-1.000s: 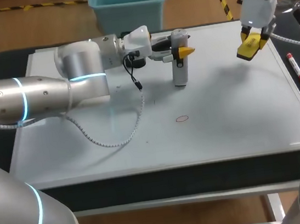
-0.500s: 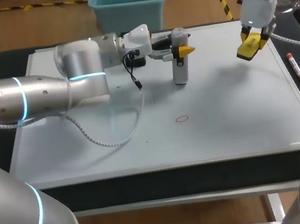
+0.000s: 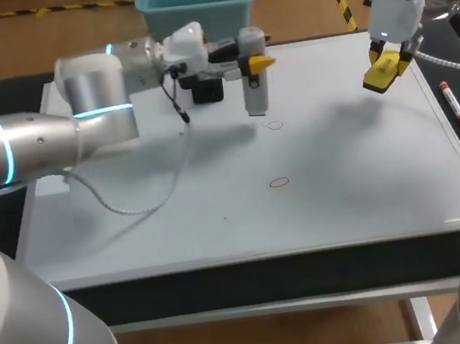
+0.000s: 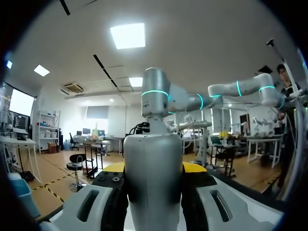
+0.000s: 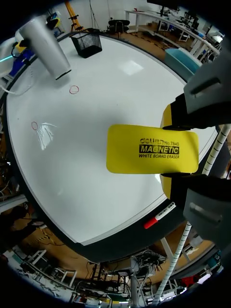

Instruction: Pick up the inspection probe, press it on each red-marked spot on the whiteboard one by one, put down the probe, pick up the eraser, and wipe off all the red marks.

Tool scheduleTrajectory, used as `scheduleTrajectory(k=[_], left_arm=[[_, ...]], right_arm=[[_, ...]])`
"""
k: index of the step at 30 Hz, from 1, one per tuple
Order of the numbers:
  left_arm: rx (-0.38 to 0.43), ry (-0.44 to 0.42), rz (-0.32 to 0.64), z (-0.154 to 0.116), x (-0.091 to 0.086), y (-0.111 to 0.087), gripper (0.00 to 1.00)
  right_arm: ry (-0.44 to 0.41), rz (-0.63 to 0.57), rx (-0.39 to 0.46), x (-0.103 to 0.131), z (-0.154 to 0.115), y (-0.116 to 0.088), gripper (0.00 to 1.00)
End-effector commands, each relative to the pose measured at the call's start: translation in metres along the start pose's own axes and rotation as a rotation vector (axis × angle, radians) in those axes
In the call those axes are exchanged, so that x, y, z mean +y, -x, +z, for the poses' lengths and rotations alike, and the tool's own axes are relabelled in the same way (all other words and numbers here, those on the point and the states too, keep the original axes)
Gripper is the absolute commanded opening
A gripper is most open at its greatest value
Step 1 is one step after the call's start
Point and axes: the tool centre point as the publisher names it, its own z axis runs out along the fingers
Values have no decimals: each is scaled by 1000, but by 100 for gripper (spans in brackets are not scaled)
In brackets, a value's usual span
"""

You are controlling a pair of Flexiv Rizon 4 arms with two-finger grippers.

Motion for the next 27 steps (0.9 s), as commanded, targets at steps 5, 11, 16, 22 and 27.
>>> scheduleTrajectory(k=[5, 11, 16, 22, 27], left_arm=[[-65, 18, 18, -52, -33, -12, 0], [-92, 31, 26, -80, -43, -13, 0], [-111, 23, 36, -103, -47, -12, 0], [-97, 8, 49, -119, -53, -12, 0], [-123, 12, 48, -136, -50, -7, 0]], right_arm=[[-1, -2, 3, -1, -1, 0, 0], [-1, -2, 3, -1, -1, 0, 0], [-1, -2, 3, -1, -1, 0, 0], [-1, -2, 3, -1, -1, 0, 0], [-1, -2, 3, -1, -1, 0, 0]])
